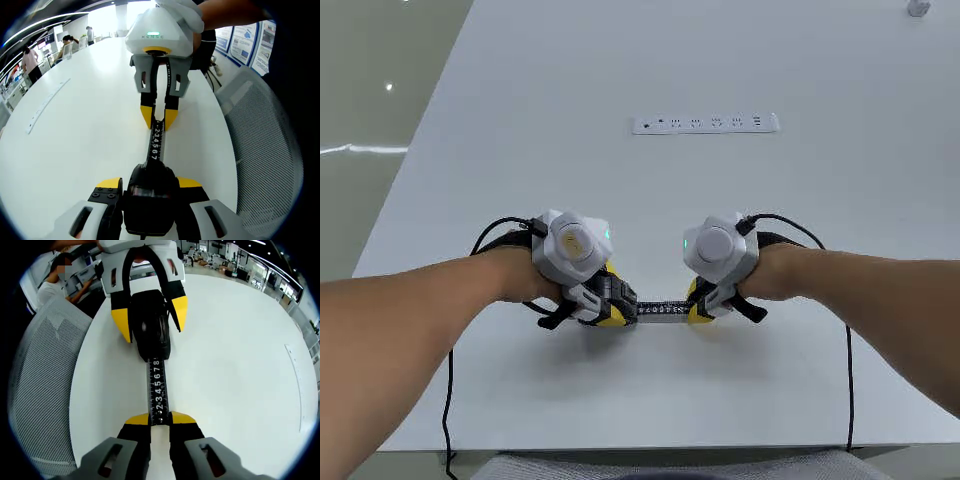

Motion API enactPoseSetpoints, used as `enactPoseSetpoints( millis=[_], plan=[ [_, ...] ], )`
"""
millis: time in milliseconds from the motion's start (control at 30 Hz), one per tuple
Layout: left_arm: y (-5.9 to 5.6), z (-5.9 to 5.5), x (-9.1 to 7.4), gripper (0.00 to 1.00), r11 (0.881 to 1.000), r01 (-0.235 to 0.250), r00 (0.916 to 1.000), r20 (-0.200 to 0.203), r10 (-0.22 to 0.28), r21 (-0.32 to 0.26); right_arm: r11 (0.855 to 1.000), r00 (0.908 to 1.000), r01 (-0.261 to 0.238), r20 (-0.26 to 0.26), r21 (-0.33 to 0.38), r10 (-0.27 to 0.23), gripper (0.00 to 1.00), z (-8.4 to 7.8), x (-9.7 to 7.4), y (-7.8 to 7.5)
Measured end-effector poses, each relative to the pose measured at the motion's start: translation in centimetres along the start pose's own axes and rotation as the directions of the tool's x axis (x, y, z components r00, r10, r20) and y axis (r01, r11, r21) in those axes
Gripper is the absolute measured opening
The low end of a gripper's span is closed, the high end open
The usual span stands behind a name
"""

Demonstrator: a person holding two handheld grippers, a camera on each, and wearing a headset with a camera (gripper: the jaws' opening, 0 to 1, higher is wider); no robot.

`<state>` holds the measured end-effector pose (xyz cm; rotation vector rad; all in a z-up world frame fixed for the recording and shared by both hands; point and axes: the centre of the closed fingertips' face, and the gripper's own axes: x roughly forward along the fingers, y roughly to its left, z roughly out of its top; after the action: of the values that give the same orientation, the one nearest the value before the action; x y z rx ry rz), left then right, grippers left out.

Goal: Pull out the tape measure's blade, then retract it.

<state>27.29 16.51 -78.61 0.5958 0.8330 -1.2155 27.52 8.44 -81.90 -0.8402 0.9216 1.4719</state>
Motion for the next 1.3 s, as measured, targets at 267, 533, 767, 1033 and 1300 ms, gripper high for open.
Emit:
enactPoseSetpoints(
  millis=[267, 533, 767, 1033, 1300],
  plan=[
    [0.1, -0.1, 0.0, 0.37, 1.000, -0.002, 1.0000, 0.001, 0.002, -0.008, 1.000, 1.0000, 0.001, -0.002, 0.001, -0.001, 0.12, -0.3, -0.2, -0.1],
    [0.1, -0.1, 0.1, 0.37, 1.000, 0.000, 1.0000, -0.003, 0.000, -0.007, 1.000, 1.0000, 0.002, -0.007, 0.006, -0.002, 0.12, -0.7, -0.4, -0.2],
    [0.1, -0.1, 0.1, 0.37, 1.000, -0.003, 1.0000, -0.002, 0.003, -0.008, 1.000, 0.9999, 0.001, -0.011, 0.004, -0.001, 0.12, -0.9, -0.6, -0.3],
    [0.2, -0.1, 0.1, 0.37, 1.000, -0.004, 1.0000, 0.001, 0.004, -0.014, 1.000, 0.9999, 0.004, -0.017, 0.007, -0.004, 0.12, -1.3, -0.8, -0.4],
    [0.2, 0.1, 0.1, 0.37, 1.000, -0.006, 1.0000, 0.004, 0.006, -0.018, 1.000, 0.9997, 0.008, -0.024, 0.009, -0.008, 0.12, -1.8, -1.0, -0.6]
  ],
)
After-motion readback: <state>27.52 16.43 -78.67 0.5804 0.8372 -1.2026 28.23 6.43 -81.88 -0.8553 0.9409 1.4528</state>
